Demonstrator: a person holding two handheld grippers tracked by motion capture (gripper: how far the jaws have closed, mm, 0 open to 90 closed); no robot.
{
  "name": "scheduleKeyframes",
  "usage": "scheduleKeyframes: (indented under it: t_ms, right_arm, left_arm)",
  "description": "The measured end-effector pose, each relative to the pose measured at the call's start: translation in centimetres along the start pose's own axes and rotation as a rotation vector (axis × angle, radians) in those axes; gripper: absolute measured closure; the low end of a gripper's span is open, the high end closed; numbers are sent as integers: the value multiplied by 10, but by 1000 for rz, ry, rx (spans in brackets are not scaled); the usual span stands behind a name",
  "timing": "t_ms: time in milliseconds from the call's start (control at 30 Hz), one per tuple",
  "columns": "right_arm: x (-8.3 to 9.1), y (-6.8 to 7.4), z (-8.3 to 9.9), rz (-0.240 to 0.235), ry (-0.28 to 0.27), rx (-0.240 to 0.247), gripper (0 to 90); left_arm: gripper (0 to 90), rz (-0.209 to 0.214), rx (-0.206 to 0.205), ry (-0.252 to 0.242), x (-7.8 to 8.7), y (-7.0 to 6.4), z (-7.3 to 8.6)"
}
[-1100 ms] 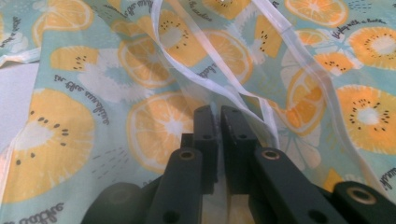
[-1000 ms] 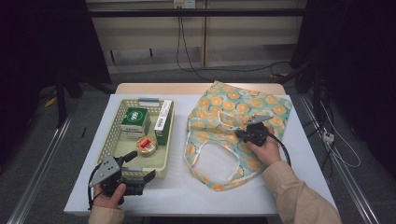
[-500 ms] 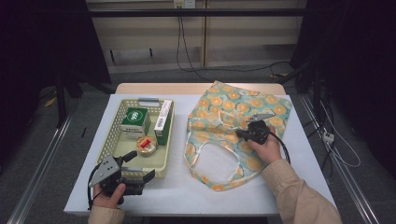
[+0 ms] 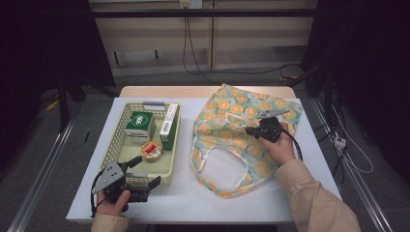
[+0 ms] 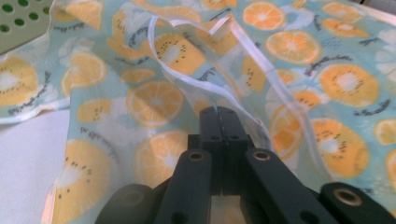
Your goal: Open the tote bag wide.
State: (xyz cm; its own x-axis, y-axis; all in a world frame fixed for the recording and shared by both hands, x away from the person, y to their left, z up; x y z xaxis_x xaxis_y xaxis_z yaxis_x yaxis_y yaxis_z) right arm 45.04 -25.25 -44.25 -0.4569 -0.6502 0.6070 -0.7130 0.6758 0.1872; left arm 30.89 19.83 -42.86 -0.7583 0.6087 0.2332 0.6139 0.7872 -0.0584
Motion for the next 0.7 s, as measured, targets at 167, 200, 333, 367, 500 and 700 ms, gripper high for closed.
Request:
scheduleKeyframes:
  t_ms: [167,200,333,367,500,700]
  right_arm:
    - [7,-7,-12,23,-22,-12,900]
    - [8,-8,-13,26,-23,-11,900]
    - [12,-13,-21,34,-30,-14,900]
    - [13,-14,-23,36,-32,-15,900]
    - [18,-18,-31,47,-37,-15,900]
    - [24,-17,-44,48,-48,0,900]
  left_arm:
    - [34,1,0,0,0,0,0]
    - [35,1,-1,0,0,0,0]
    - [34,1,-2,5,0,1,0]
    - [34,-1,1,1,0,1,0]
    - [34,1,2,5,0,1,1]
    - [34,2,6,2,-1,1,1]
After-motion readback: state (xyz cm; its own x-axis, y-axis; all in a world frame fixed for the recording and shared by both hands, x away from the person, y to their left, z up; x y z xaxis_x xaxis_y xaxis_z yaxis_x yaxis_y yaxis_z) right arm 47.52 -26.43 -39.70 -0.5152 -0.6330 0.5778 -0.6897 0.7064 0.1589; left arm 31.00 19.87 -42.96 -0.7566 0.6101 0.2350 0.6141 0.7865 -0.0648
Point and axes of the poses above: each handheld gripper's, and its own axes: x roughly backward along the jaws, z roughly out of its underside, y roughly to its left, the point moved 2 cm from there along -x, roughly forward along the jaws, and after that the axes turned 12 degrees about -z, right-handed, at the moved point
